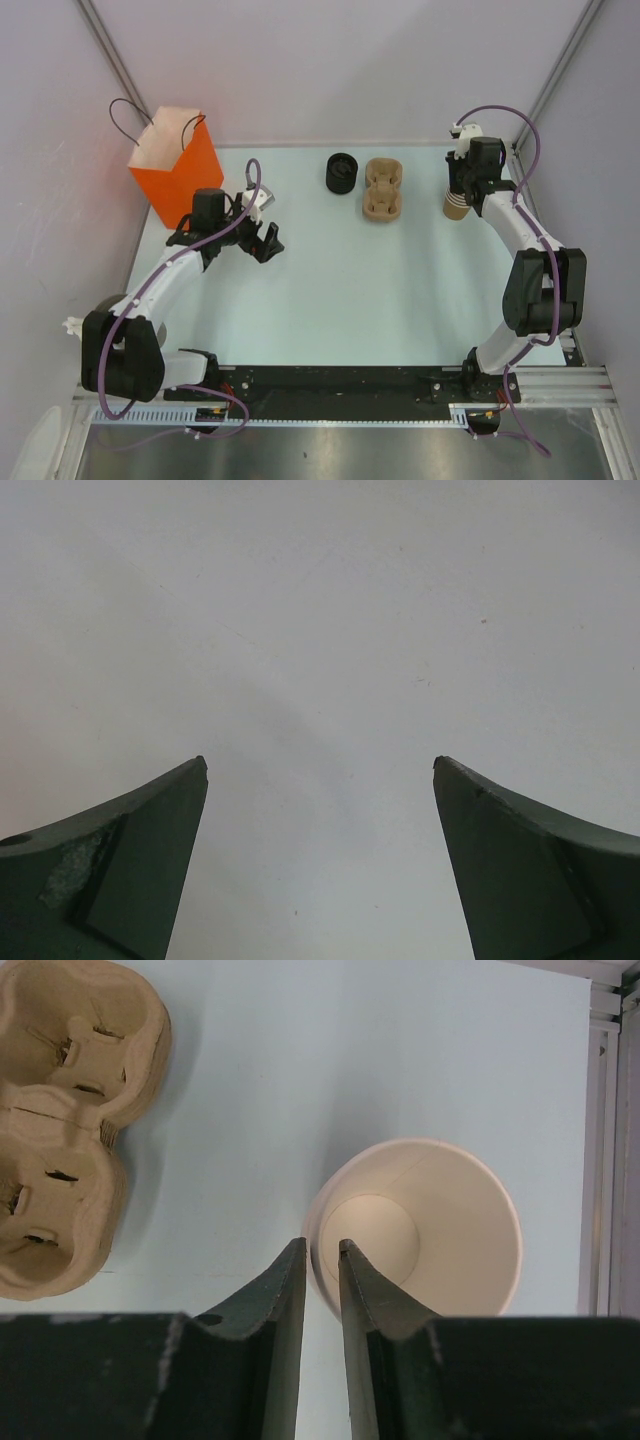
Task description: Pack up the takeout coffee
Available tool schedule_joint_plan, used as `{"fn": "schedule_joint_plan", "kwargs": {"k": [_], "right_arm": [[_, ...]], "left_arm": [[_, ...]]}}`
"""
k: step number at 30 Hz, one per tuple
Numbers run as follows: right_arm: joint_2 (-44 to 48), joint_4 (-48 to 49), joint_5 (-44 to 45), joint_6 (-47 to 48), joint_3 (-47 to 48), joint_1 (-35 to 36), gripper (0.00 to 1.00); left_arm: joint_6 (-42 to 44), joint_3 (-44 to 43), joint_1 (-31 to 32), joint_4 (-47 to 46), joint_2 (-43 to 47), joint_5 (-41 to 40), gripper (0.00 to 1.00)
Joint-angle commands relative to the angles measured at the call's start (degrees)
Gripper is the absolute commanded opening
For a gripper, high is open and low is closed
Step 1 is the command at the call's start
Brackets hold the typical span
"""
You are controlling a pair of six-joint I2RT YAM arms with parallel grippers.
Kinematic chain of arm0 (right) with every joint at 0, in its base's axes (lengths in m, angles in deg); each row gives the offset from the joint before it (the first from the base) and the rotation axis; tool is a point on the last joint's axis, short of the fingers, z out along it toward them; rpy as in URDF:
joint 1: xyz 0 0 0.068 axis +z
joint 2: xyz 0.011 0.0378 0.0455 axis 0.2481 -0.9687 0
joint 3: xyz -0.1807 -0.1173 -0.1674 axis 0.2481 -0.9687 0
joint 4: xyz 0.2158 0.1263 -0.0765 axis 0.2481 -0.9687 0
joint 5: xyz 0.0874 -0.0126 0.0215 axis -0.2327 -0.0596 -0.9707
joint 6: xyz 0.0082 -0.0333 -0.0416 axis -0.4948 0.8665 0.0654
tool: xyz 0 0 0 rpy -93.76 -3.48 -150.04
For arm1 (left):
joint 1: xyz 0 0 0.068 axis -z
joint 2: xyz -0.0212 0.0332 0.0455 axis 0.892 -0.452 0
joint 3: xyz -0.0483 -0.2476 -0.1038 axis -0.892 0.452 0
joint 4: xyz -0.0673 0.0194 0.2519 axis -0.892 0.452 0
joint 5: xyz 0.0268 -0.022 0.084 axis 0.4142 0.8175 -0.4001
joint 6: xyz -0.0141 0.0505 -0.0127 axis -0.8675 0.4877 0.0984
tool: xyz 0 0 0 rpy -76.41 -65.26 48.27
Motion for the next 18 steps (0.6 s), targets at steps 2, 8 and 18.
{"fn": "schedule_joint_plan", "kwargs": {"k": [2, 8, 18], "right_arm": [[0.1, 1.1, 0.3, 0.6, 2.4, -0.3, 0.27], [-0.2, 1.0, 0.1, 0.7, 2.4, -0.2, 0.27], [-0.7, 1.0, 0.4, 0.9, 2.4, -0.2, 0.23]], "left_arm": [[1.2, 0.4, 0.3, -1.4, 0.0, 1.7, 0.99], [1.2, 0.4, 0.3, -1.5, -0.4, 1.7, 1.0], [1.3, 0.4, 0.3, -1.4, -0.4, 1.9, 0.99]]}}
